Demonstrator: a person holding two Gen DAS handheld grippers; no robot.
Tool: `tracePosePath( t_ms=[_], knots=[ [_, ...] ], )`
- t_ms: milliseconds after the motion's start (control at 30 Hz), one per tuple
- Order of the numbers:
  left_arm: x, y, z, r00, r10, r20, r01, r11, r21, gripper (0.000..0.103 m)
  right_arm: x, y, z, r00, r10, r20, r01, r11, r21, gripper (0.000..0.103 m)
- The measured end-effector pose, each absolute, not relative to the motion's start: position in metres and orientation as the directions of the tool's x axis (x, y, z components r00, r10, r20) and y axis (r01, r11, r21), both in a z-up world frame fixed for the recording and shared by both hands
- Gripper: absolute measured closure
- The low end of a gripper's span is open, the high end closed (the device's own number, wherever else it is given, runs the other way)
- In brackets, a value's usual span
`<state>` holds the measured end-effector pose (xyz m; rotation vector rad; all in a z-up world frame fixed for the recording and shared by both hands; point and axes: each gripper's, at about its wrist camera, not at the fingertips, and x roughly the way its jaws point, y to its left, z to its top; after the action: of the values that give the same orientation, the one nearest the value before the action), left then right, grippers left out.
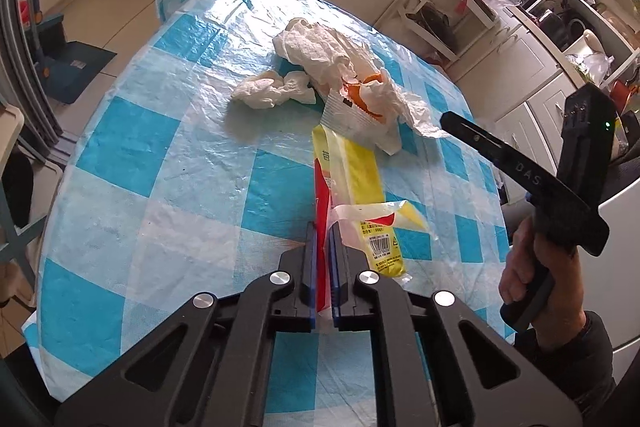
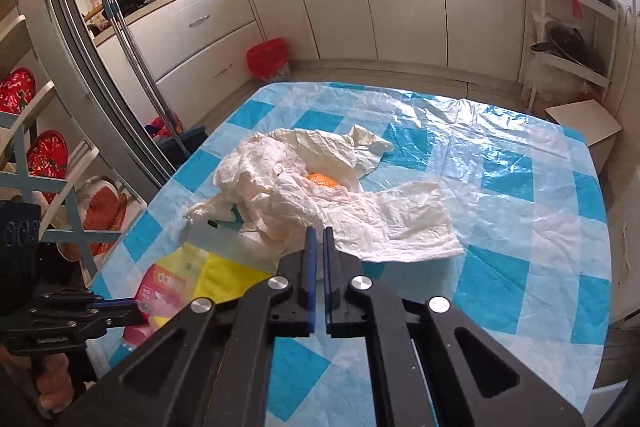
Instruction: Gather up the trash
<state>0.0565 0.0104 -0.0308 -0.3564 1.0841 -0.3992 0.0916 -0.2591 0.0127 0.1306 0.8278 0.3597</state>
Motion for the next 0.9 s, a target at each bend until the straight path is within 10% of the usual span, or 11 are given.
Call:
tracePosePath(
  t_ms=[100,200,233,400,567,767,900],
  knots=[
    [0.056,0.012,-0.032,0.409,-0.479,-0.776,0.132,0.873,-0.469,0.098,0.086,-0.258,0.014,0.603,0.33,-0.726,-0.284,0.94,0.192,0.096],
    [0.056,0.015,-0.034,0.407,-0.483,-0.775,0.114,0.869,-0.482,0.098,0.088,-0.247,0.006,0.627,0.257,-0.736,-0.297,0.952,0.078,0.031],
    [0.055,0.017,-0.036,0.406,-0.483,-0.776,0.109,0.868,-0.484,0.098,0.09,-0.241,0.004,0.639,0.25,-0.727,-0.313,0.948,0.05,0.031],
    [0.056,0.021,-0.041,0.401,-0.472,-0.785,0.094,0.874,-0.478,0.098,0.105,-0.216,-0.015,0.662,0.138,-0.736,-0.324,0.939,-0.115,0.032],
    [0.058,0.021,-0.043,0.388,-0.476,-0.789,0.1,0.873,-0.477,0.098,0.123,-0.243,-0.023,0.597,0.257,-0.76,-0.262,0.958,0.118,0.097],
    [0.062,0.016,-0.05,0.356,-0.499,-0.791,0.098,0.861,-0.499,0.095,0.105,-0.274,-0.005,0.58,0.396,-0.712,-0.259,0.918,0.3,0.099],
    [0.063,0.011,-0.052,0.365,-0.504,-0.783,0.093,0.856,-0.508,0.071,0.076,-0.289,0.011,0.542,0.489,-0.683,-0.293,0.872,0.392,0.099]
  ],
)
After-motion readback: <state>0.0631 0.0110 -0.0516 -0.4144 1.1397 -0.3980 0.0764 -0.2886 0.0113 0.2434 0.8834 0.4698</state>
